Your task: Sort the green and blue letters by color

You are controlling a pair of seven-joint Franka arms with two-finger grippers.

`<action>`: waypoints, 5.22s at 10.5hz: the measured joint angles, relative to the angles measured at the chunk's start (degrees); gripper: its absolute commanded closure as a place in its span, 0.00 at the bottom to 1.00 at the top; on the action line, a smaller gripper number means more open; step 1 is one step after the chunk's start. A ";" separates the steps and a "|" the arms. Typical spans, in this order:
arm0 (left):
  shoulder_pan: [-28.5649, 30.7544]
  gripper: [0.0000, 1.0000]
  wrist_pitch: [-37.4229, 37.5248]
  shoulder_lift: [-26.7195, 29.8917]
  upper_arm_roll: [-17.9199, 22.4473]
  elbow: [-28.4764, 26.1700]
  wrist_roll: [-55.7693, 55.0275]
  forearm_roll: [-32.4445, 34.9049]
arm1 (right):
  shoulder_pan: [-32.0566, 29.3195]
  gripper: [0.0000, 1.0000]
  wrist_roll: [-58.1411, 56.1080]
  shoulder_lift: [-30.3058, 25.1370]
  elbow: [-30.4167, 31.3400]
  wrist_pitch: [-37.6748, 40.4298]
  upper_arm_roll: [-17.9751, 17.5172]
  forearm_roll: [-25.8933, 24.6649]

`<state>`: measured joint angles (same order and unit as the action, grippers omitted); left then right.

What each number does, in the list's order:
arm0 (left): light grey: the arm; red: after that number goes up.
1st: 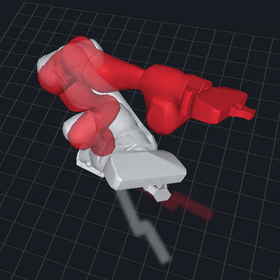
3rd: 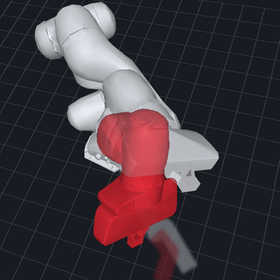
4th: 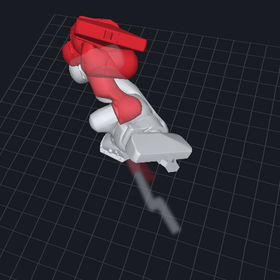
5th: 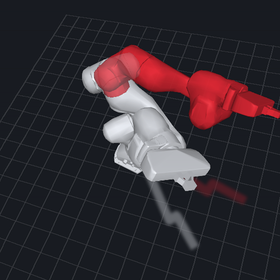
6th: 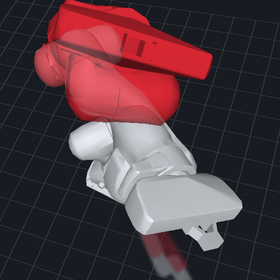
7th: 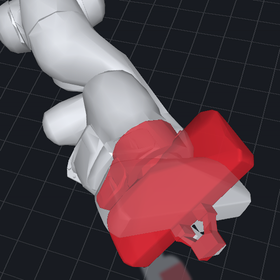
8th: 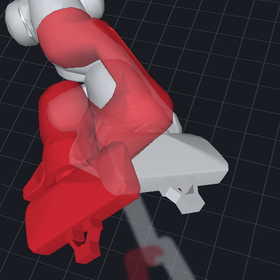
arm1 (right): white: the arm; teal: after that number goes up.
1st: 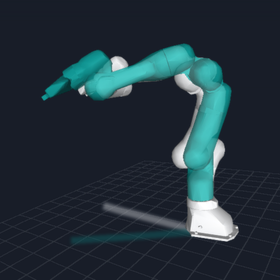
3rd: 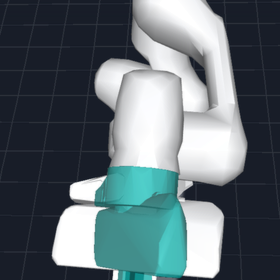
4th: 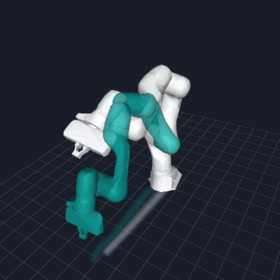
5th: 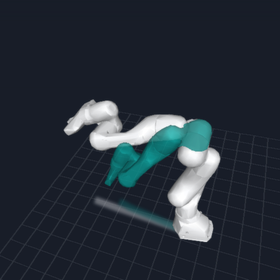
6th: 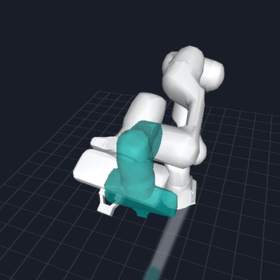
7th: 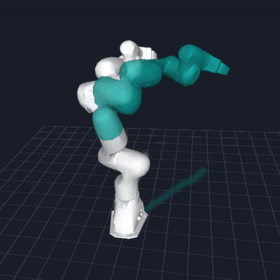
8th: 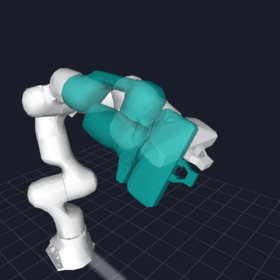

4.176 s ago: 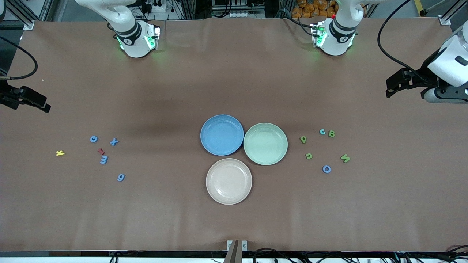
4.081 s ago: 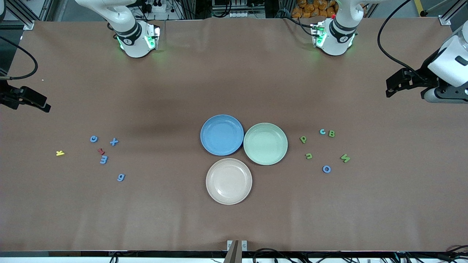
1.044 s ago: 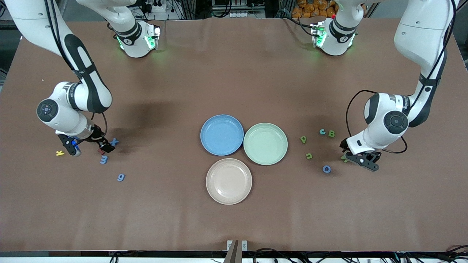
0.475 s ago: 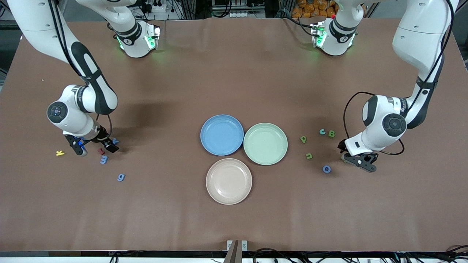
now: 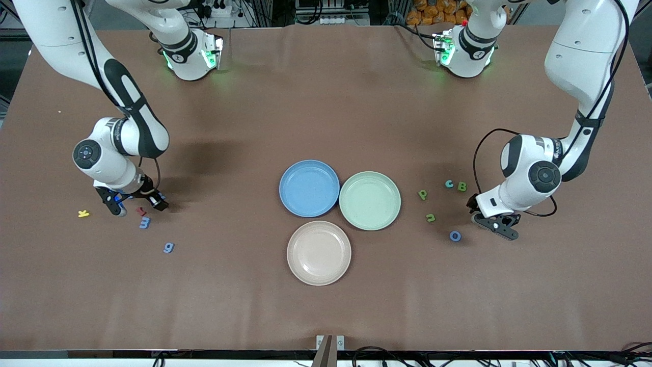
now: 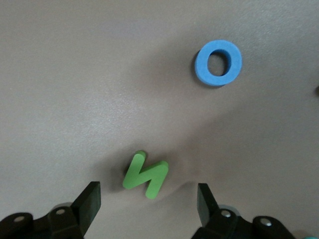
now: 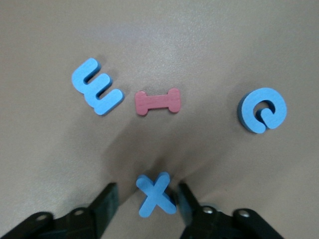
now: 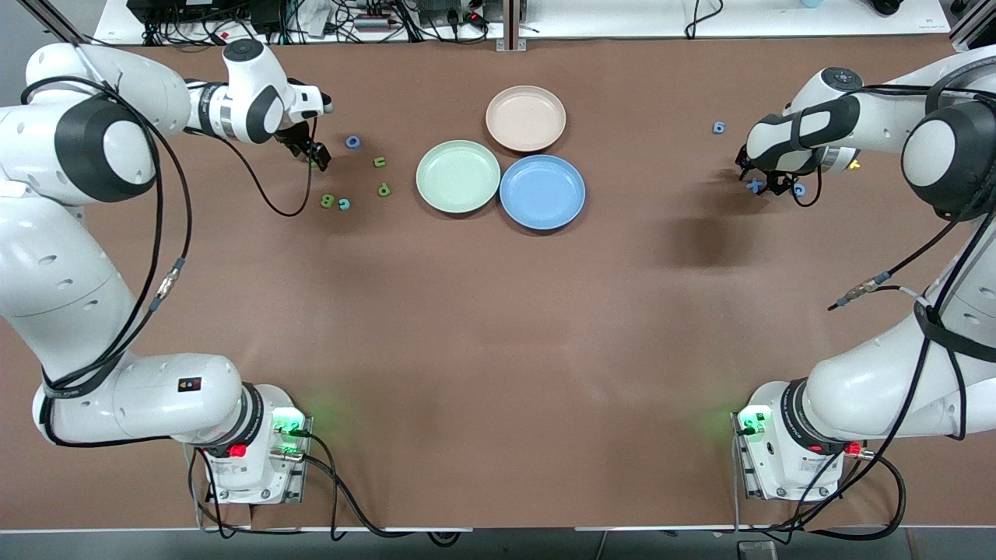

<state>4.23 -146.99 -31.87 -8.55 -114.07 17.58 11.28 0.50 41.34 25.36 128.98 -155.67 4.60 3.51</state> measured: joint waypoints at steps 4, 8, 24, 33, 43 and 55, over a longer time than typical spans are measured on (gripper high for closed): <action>4.50 0.19 0.00 -0.85 -4.11 0.37 0.14 -0.14 | -0.01 1.00 -0.95 -0.73 0.23 0.18 -0.08 -0.02; 4.52 0.26 0.02 -1.52 -4.63 0.99 0.20 -0.14 | -0.02 1.00 -13.17 -2.82 -1.36 6.76 -0.28 -0.02; 4.12 1.00 18.56 -1.05 -13.44 12.45 -12.10 -0.65 | 34.13 0.01 -26.59 2.18 -22.45 15.68 -6.72 -0.09; -11.50 0.00 20.39 -6.34 -18.36 18.54 -50.03 -0.81 | 26.17 0.00 -26.54 4.09 -30.03 25.66 -5.19 -0.08; -5.96 0.05 21.67 -6.70 -12.02 20.57 -50.57 2.02 | 0.83 0.00 -35.33 8.12 -34.64 28.67 -3.37 0.01; -6.18 0.74 16.76 -10.79 -10.89 17.72 -56.01 6.77 | 0.94 0.19 -35.12 17.43 -35.14 14.07 -2.73 0.71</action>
<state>-1.95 -130.23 -42.66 -19.44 -96.34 -38.43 18.06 1.44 6.23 42.79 93.84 -141.59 1.87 4.22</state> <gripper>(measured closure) 0.449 0.000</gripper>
